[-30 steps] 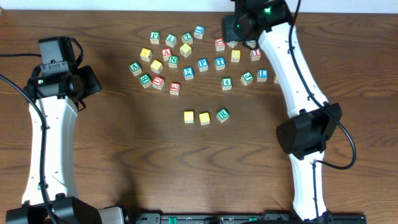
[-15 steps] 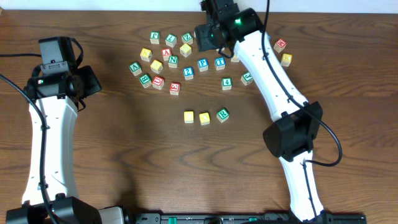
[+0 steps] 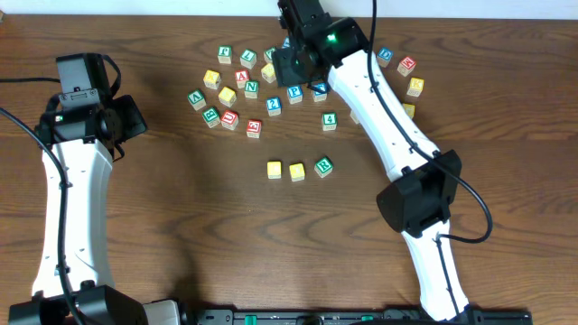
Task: Spell out CORL
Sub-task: 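Raise the right arm and move it over the back right blocks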
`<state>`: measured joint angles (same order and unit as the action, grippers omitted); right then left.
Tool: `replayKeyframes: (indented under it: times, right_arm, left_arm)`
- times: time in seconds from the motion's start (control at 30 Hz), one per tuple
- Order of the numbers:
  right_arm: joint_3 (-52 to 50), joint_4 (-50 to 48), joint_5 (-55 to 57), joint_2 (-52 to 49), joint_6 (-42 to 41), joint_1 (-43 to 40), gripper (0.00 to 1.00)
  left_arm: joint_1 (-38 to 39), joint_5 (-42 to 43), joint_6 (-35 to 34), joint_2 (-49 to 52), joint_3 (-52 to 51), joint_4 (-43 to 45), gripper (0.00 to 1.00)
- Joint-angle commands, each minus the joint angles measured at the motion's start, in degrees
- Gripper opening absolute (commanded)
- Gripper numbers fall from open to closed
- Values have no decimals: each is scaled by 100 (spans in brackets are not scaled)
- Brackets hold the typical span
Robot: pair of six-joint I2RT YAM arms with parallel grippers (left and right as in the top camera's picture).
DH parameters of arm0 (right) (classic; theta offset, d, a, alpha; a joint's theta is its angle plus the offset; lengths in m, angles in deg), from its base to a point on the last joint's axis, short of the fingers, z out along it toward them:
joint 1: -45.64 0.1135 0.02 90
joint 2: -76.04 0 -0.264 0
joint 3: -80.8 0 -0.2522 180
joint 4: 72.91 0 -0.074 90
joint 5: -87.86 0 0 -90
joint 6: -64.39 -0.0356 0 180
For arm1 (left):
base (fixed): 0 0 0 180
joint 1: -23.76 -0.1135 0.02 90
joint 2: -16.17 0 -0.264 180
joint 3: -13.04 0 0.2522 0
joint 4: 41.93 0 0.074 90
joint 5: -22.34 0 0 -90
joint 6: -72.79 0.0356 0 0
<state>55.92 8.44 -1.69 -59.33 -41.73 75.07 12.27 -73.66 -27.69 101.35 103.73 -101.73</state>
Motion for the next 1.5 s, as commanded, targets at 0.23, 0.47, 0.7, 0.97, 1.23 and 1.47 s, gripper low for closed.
replayKeyframes:
  times: [0.23,0.47,0.7,0.97,1.23,1.47]
  right_arm:
    - [-22,876,68,-2,-68,-1137,68]
    - [-22,1019,66,-2,-55,-1768,70]
    - [-39,638,68,-4,-15,-2155,70]
    - [-59,208,306,-46,50,-2197,70]
    - [-59,264,304,-68,50,-2184,70]
    - [-59,271,304,-68,50,-2184,70]
  left_arm:
    - [-7,-68,-31,55,92,4,62]
    - [-7,-68,-31,55,92,4,62]
    - [-7,-68,-31,55,92,4,62]
    - [-7,-68,-31,55,92,4,62]
    - [-9,-68,-31,55,94,4,62]
    - [-7,-68,-31,55,92,4,62]
